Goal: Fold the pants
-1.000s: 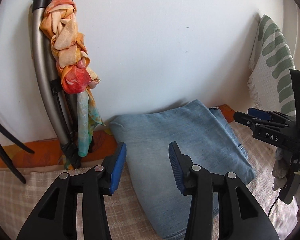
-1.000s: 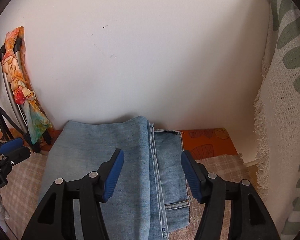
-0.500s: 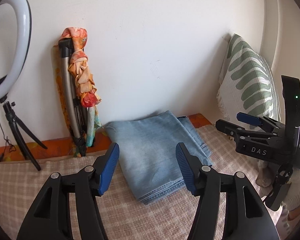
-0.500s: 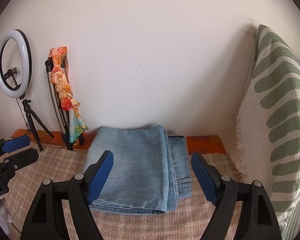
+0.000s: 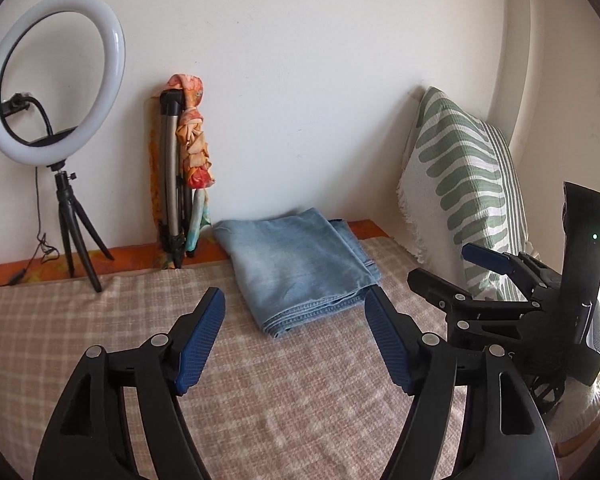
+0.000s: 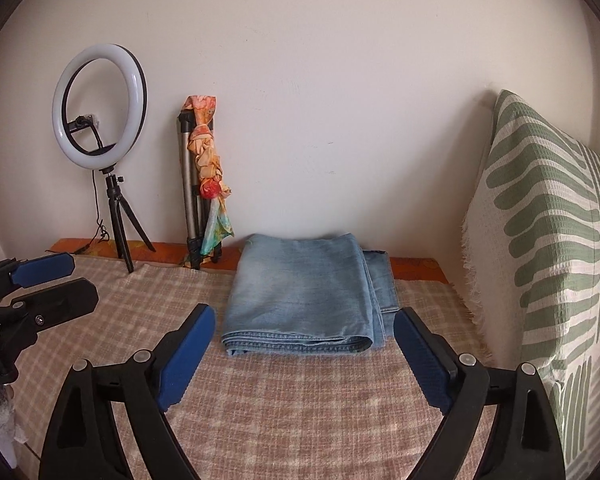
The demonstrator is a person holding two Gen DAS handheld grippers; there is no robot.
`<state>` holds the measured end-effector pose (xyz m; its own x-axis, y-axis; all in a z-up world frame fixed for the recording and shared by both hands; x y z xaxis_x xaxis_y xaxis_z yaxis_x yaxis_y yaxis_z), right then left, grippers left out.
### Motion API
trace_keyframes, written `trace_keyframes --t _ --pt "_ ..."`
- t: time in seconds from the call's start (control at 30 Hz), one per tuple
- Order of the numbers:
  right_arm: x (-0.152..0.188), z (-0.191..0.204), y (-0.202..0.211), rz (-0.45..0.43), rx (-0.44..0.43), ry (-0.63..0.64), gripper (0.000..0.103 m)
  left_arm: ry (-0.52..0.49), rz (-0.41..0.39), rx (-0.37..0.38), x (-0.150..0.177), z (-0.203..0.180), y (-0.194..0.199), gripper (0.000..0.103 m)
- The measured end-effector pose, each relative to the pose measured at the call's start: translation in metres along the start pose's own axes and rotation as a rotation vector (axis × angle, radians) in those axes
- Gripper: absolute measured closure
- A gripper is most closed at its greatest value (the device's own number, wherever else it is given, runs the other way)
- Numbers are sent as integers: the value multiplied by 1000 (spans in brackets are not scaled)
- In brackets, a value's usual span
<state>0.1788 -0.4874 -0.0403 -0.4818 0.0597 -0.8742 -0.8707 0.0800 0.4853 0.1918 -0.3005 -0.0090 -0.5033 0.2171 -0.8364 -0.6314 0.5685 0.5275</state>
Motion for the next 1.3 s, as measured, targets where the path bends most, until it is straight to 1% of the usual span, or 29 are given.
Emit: trace_keyframes --t 0.07,0.13,0.2,0.27,0.33,0.37,0.47,0.57,0.67,0.83,1.07,1.3 --pt "10 9 12 -2 -3 -9 9 -10 -5 -7 9 1 14 30" --pt "22 15 21 1 -13 -32 0 -14 -12 -18 18 3 27 30" --pt "32 22 30 -7 -7 -40 0 8 -10 -5 30 7 39 26" --pt "41 27 38 -14 9 -39 0 24 -5 6 42 11 49 25" --pt "49 31 45 -20 26 -41 0 16 -8 -17 54 15 58 24" --pt "54 35 48 -19 22 -45 0 14 -5 -24 61 17 62 24" --pt "65 45 54 -9 5 -51 0 27 9 -23 77 25 70 24" --pt "73 51 60 -20 16 -52 0 51 7 -37 91 35 76 24" --pt "77 55 64 -31 34 -47 0 47 10 -65 103 44 77 24" --pt "86 62 63 -32 23 -56 0 32 19 -98 117 53 72 23" --pt "94 63 51 -29 43 -49 0 22 -12 -97 128 57 70 23" --pt "100 58 44 -22 61 -66 0 -27 15 -118 139 60 63 22"
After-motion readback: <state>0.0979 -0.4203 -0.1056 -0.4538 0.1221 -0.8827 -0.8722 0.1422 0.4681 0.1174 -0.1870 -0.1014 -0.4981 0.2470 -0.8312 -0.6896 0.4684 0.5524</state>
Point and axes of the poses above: each gripper's, at about its wrist camera, not at the fingertips, and y roughly against the way its jaws point, z to its left, x to its underside, the point moved 9 cm from there along -y, roughly the way its jaws point, and after that the axes turned 1 degree about -y, right-handed, at the moved point
